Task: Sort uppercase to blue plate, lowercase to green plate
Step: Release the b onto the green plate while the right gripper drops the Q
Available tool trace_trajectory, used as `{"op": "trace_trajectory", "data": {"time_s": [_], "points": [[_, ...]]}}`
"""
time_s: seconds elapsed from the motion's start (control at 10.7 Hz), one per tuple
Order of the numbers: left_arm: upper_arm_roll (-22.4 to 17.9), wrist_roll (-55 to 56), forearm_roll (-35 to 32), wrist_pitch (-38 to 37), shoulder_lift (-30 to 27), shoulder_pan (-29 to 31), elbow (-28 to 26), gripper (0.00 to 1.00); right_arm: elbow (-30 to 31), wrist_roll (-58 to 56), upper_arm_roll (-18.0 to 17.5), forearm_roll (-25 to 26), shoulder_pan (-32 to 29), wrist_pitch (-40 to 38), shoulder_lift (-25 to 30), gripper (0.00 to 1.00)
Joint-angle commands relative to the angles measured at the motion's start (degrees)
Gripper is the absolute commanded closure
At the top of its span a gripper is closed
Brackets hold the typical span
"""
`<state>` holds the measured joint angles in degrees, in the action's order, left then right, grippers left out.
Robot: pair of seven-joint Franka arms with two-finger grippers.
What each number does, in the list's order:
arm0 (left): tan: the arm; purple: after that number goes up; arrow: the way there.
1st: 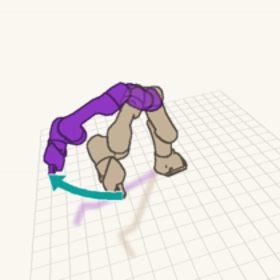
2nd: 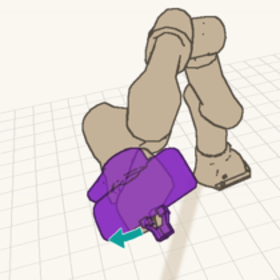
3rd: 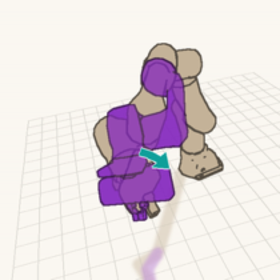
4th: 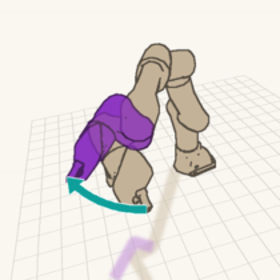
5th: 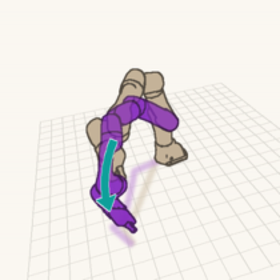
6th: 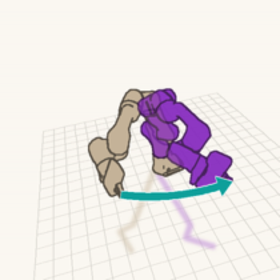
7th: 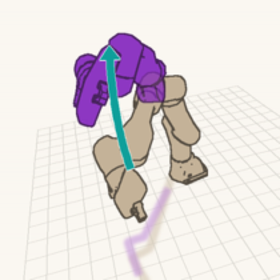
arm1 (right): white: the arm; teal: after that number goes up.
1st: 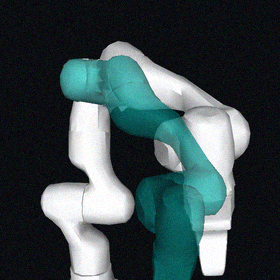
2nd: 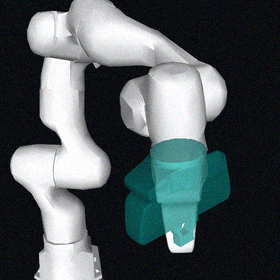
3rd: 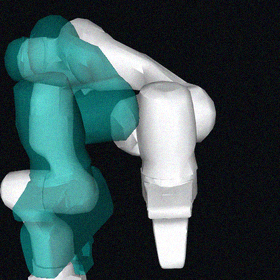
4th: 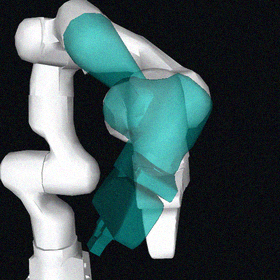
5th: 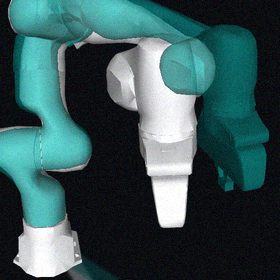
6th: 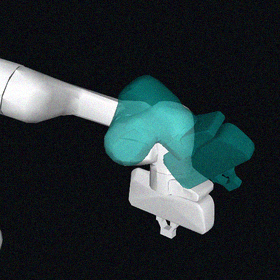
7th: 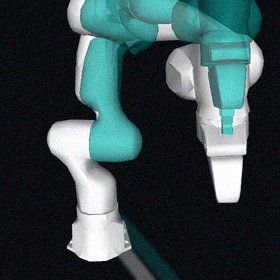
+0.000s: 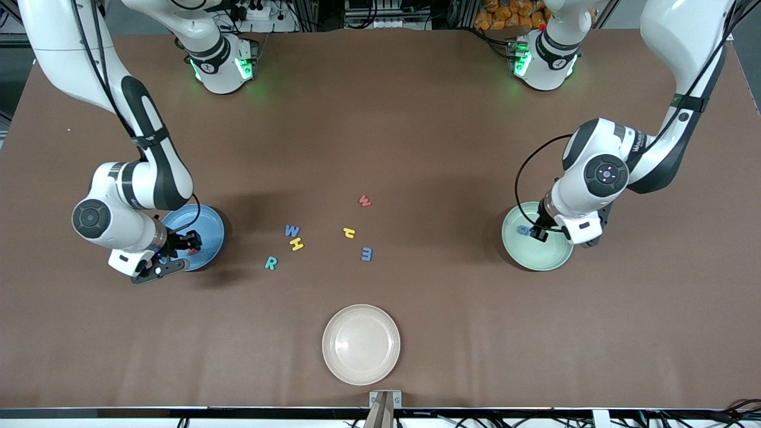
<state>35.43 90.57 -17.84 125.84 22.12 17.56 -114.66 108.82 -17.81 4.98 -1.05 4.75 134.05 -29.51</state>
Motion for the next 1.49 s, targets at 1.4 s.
{"op": "trace_trajectory", "data": {"time_s": [1.4], "points": [[-0.1, 1.19, -5.01, 0.63, 18.31, -20.62, 22.1, 0.0, 0.43, 50.6, -6.04, -1.41, 12.47, 21.34, -5.56, 0.39]]}}
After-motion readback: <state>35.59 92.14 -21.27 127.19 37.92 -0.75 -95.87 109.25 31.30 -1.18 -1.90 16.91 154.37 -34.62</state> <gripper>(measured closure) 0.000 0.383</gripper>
